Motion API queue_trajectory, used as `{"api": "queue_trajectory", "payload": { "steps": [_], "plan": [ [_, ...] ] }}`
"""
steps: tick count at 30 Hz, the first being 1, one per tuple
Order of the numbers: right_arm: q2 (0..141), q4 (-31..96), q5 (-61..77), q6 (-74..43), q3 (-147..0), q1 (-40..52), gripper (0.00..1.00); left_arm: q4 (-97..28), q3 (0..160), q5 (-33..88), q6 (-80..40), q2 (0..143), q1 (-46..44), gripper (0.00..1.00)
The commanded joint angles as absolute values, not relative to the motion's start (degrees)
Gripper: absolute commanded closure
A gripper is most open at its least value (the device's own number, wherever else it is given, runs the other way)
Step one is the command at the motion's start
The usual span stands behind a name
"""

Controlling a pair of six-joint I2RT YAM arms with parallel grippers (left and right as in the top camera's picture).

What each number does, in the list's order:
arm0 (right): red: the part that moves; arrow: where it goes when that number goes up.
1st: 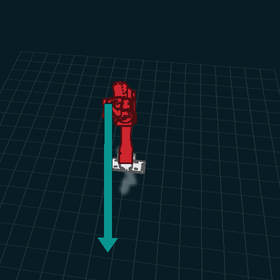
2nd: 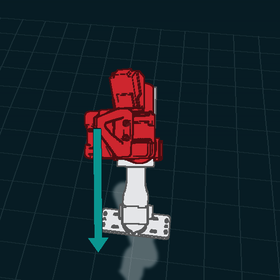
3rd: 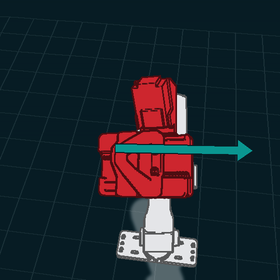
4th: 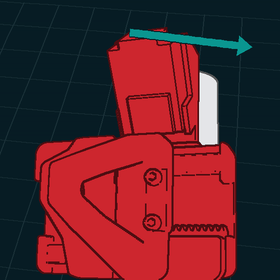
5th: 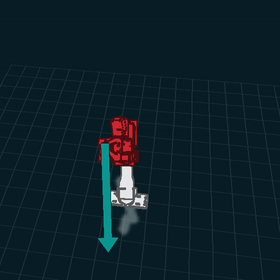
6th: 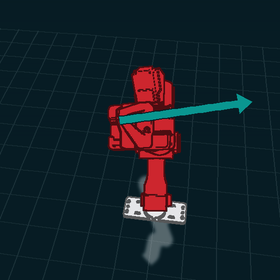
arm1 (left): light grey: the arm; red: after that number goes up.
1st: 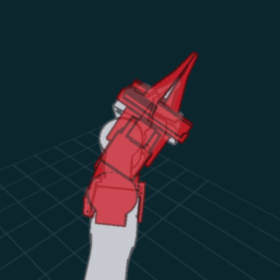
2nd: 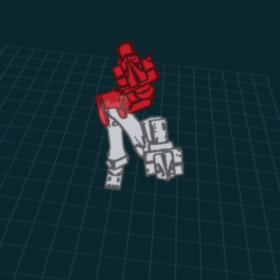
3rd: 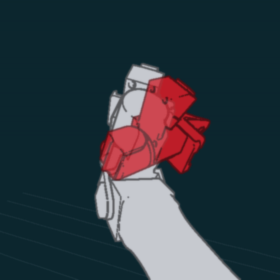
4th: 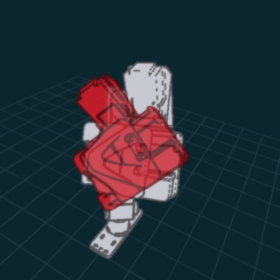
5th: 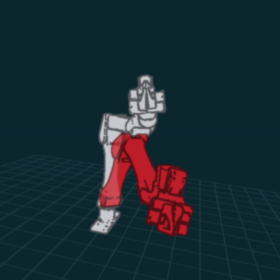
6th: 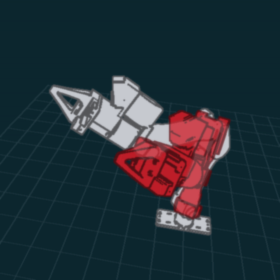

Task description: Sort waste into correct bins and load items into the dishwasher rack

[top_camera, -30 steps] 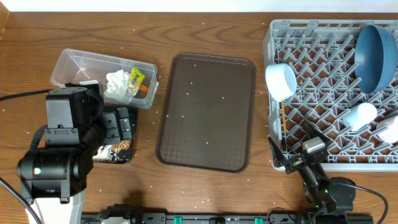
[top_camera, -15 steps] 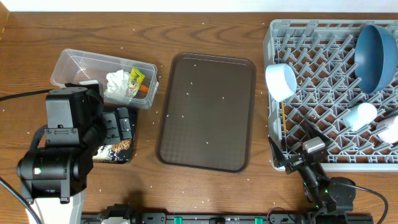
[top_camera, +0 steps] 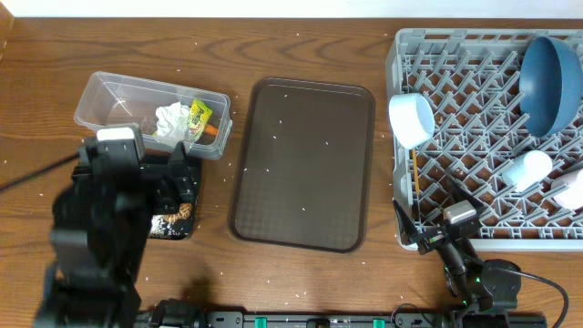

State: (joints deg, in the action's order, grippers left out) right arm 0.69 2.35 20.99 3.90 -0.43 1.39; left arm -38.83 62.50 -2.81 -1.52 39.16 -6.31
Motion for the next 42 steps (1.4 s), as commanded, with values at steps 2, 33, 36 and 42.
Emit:
{"api": "queue_trajectory", "payload": {
  "steps": [2, 33, 36, 42],
  "plan": [
    [0.4, 2.5, 20.8, 3.0, -0.3, 1.2, 0.01, -30.3, 49.7, 0.0, 0.4, 31.1, -8.4, 0.02],
    [0.4, 2.6, 20.8, 3.0, -0.3, 1.2, 0.01, -2.6, 1.1, -0.6, 0.4, 0.1, -11.5, 0.02],
    [0.4, 2.5, 20.8, 3.0, -0.3, 1.2, 0.01, -3.5, 0.2, -0.7, 0.4, 0.1, -11.6, 0.02],
    [0.4, 2.5, 20.8, 3.0, -0.3, 1.2, 0.01, -4.0, 0.2, -0.7, 0.4, 0.1, -11.6, 0.02]
  ]
}}
